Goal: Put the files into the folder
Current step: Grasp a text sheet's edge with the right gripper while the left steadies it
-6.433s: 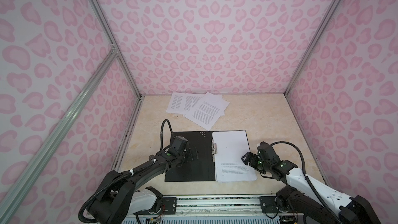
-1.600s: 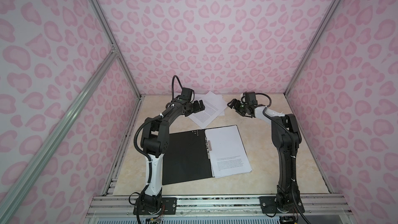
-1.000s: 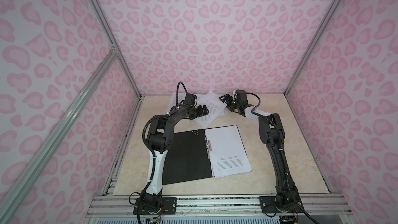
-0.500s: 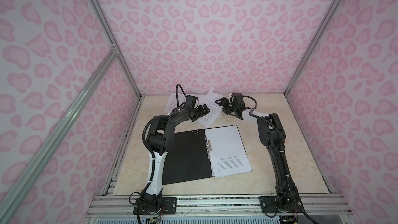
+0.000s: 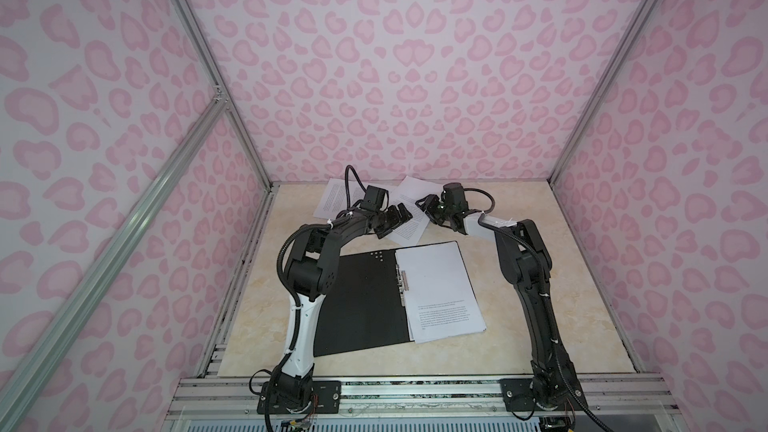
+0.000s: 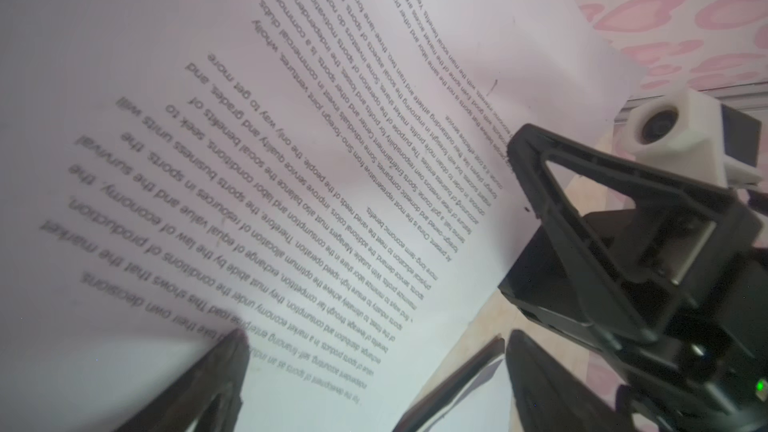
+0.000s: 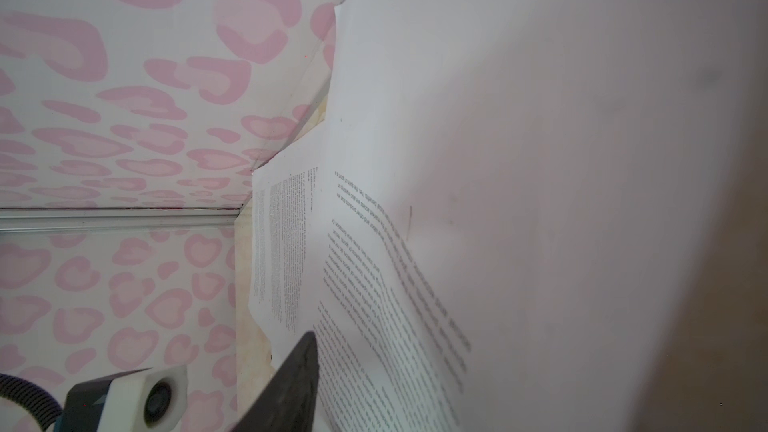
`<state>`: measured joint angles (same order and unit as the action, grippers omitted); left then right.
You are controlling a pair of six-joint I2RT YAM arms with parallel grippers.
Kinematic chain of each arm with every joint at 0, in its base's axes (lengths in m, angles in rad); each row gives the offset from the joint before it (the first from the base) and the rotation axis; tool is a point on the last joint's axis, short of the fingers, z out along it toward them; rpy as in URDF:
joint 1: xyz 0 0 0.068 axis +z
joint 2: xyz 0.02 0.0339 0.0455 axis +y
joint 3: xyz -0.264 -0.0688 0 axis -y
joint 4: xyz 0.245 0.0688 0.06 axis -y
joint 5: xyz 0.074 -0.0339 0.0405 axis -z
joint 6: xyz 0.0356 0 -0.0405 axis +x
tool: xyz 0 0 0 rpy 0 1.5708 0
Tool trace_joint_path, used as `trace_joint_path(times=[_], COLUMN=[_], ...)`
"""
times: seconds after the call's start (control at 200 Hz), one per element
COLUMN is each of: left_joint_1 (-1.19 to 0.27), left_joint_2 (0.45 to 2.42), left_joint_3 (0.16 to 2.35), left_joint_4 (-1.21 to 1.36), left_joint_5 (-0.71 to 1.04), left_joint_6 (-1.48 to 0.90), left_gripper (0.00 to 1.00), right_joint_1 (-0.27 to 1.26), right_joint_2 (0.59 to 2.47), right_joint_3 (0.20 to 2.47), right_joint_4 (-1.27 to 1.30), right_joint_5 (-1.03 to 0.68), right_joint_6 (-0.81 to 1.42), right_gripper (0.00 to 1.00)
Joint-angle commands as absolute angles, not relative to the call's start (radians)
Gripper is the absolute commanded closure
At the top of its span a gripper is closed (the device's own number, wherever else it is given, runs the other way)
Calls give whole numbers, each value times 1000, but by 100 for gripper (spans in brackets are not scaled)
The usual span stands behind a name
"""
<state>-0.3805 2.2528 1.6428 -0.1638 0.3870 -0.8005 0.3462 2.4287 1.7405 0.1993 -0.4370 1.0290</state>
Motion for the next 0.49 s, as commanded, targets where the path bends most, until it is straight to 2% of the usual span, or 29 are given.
trace_joint_path(times=[0.0, 0.2, 0.49], left_joint_1=[-378, -376, -381], left_joint_2=[2235, 2238, 2206], left_joint_3=[1657, 1695, 1818], left_joint_4=[-282, -288, -346], left_joint_5=[400, 436, 475], left_joint_6=[-825, -830, -764], left_gripper=[2, 2, 2], right_joint_1=[347, 348, 346], right_joint_2=[2409, 2382, 2368], right_joint_3=[1716, 1662, 1644], right_joint_4=[219, 271, 314], right_joint_5=[-414, -411, -429], right_joint_6=[1044, 1077, 1096], right_gripper=[50, 63, 97])
